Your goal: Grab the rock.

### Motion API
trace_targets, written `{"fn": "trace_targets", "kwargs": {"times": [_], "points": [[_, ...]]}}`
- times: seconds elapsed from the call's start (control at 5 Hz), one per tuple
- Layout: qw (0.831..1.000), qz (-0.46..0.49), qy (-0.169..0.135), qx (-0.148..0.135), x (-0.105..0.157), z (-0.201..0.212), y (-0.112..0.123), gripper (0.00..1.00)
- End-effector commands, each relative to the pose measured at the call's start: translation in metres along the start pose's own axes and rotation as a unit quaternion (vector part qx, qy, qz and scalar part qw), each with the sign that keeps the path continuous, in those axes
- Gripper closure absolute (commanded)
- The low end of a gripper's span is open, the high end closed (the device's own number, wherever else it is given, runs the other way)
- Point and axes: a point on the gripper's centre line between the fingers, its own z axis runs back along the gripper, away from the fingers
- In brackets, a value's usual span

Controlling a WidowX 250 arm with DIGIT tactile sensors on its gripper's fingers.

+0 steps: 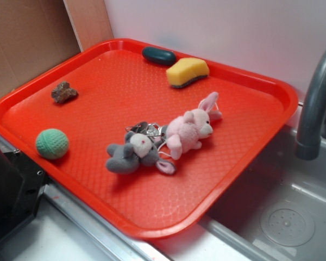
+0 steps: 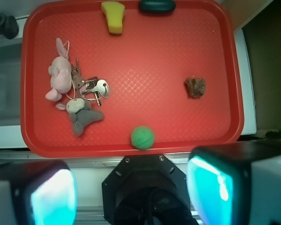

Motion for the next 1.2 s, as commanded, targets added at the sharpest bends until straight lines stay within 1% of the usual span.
{"fn": "trace_targets", "kwargs": {"times": [0.0, 0.2, 0.4, 0.6, 0.8, 1.0], "points": [[1.000, 0.000, 0.000, 0.000, 0.000, 0.000, 0.000, 0.00], [0.991, 0.123, 0.033, 0.026, 0.027, -0.051, 0.051, 0.00], [0.976, 0.191, -0.024, 0.097, 0.051, -0.089, 0.086, 0.00], [0.958, 0.268, -0.072, 0.069, 0.071, -0.125, 0.124, 0.00], [0.948, 0.299, -0.086, 0.064, 0.088, -0.159, 0.144, 0.00], [0.957, 0.281, -0.067, 0.020, 0.086, -0.199, 0.151, 0.00]]}}
